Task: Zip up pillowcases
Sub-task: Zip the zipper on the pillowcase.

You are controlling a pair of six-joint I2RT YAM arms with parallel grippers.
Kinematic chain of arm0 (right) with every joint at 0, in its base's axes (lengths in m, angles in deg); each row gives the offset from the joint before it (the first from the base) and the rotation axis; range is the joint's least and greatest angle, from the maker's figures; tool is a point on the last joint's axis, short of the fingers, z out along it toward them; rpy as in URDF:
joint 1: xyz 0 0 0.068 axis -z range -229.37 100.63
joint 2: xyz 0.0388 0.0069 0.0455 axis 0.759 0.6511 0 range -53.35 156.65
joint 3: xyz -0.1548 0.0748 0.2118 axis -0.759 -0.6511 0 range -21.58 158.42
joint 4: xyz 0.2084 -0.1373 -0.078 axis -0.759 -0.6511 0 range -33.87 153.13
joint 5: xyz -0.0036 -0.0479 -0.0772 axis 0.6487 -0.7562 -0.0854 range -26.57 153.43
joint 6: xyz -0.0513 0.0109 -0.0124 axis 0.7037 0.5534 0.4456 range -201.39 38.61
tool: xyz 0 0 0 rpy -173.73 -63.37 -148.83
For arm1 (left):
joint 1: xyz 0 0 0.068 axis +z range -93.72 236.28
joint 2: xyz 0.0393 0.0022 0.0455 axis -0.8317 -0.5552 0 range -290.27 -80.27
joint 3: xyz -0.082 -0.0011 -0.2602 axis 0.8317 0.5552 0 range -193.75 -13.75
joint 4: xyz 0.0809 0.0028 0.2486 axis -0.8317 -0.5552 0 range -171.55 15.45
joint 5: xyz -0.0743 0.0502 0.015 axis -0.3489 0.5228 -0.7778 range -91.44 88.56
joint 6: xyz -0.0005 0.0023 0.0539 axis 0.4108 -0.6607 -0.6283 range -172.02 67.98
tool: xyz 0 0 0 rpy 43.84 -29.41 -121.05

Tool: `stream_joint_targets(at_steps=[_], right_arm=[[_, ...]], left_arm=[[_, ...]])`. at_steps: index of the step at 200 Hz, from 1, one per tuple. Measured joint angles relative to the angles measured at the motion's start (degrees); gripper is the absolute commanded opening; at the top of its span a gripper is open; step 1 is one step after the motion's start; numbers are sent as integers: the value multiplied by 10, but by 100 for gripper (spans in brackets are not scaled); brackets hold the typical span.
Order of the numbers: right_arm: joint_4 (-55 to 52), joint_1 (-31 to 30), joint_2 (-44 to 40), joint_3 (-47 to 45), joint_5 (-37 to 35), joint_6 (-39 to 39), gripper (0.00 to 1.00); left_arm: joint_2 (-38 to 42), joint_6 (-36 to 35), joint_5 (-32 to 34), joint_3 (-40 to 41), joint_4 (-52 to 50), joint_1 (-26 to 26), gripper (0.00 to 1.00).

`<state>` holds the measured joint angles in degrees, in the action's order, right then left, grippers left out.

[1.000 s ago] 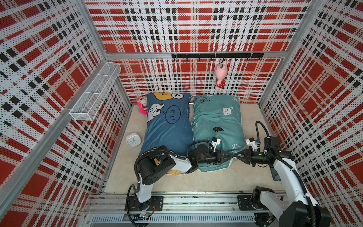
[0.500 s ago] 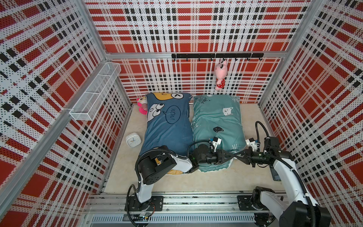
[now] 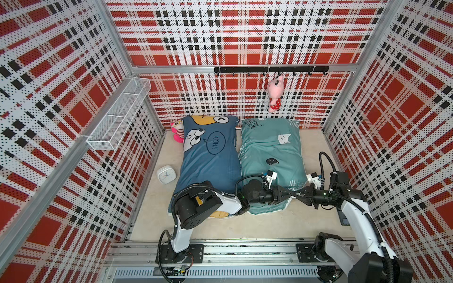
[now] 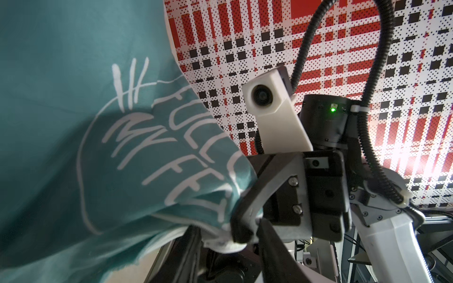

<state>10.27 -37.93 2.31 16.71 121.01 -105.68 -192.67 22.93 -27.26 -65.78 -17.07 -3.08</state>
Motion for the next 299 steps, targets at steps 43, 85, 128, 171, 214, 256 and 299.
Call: stream_joint_targets(at_steps=[43,85,128,171,214,256,299], right_arm=[[0,0,0,0,-3,-1,0],[0,0,0,0,-14,-4,0],[-2,0,0,0,-19,-6,0],[-2,0,0,0,-20,-7,0],[-6,0,-1,1,-21,-5,0],[-11,0,-1,1,-24,2,0],[-15,0,-1,1,-28,7,0]], left_arm=[[0,1,5,1,-1,0,31],[0,2,8,7,0,0,23],[0,2,9,10,2,0,17],[0,3,9,11,2,0,23],[0,3,10,19,4,0,26],[0,3,10,19,8,0,25],[0,2,11,20,8,0,22]])
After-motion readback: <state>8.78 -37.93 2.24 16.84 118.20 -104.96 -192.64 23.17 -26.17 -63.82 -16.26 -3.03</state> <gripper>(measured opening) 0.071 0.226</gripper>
